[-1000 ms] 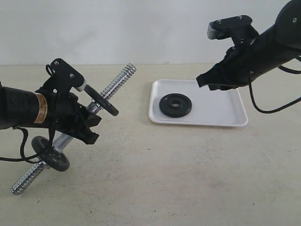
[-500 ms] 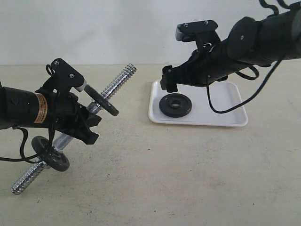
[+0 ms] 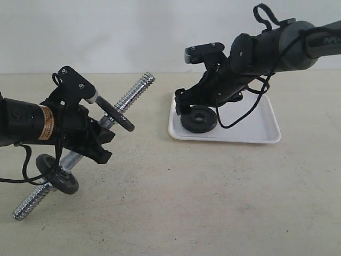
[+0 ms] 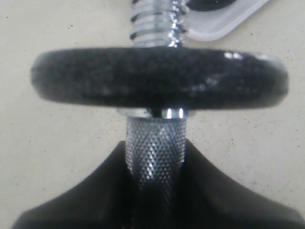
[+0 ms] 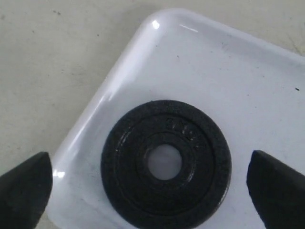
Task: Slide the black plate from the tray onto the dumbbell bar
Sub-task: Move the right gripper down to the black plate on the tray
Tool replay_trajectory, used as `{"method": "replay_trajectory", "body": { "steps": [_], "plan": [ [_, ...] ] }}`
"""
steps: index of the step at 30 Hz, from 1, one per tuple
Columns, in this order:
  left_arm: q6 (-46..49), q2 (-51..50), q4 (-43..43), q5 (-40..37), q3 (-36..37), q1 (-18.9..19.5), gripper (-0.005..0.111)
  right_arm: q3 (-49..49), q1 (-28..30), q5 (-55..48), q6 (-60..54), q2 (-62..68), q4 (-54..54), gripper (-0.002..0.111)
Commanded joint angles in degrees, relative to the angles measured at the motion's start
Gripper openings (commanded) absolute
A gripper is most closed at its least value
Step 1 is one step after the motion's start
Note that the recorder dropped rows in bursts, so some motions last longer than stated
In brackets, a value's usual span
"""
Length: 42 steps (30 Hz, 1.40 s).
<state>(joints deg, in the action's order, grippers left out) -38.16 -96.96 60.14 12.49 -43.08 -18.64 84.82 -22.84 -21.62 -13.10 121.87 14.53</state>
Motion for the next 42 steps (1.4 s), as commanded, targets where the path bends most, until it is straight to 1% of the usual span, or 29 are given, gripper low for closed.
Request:
{"method": "replay_trajectory", "body": {
  "steps": [1,15,25,27,29,32,34,36,42],
  "plan": [
    [-1.31,3.26,0.57,8.45,-2.30,0.06,0.004,1.14,-0.08,-0.95,3.74,2.37,-6.27,0.105],
    [-1.42,3.26,0.59,8.45,-2.30,0.06,0.004,1.48,-0.08,1.48,4.05,7.35,-6.17,0.105],
    [-1.42,3.26,0.59,8.45,-2.30,0.06,0.004,1.56,-0.08,-1.88,3.95,10.72,-6.08,0.105],
    [-1.42,3.26,0.59,8.45,-2.30,0.06,0.004,1.56,-0.08,-2.81,3.95,10.99,-6.08,0.102],
    [-1.42,3.26,0.59,8.45,-2.30,0.06,0.004,1.56,-0.08,-4.14,3.95,11.24,-6.08,0.093],
    [-1.42,3.26,0.59,8.45,-2.30,0.06,0.004,1.56,-0.08,-6.68,3.81,11.36,-6.08,0.071],
    [-1.42,3.26,0.59,8.45,-2.30,0.06,0.004,1.56,-0.08,-8.78,2.76,11.36,-6.08,0.060],
    [-1.42,3.26,0.59,8.45,-2.30,0.06,0.004,1.56,-0.08,-10.60,2.24,11.36,-6.08,0.058],
    [-1.56,3.26,0.70,8.45,-2.30,0.06,0.004,1.56,-0.08,-16.48,4.04,11.36,-6.08,0.058]
  ]
}}
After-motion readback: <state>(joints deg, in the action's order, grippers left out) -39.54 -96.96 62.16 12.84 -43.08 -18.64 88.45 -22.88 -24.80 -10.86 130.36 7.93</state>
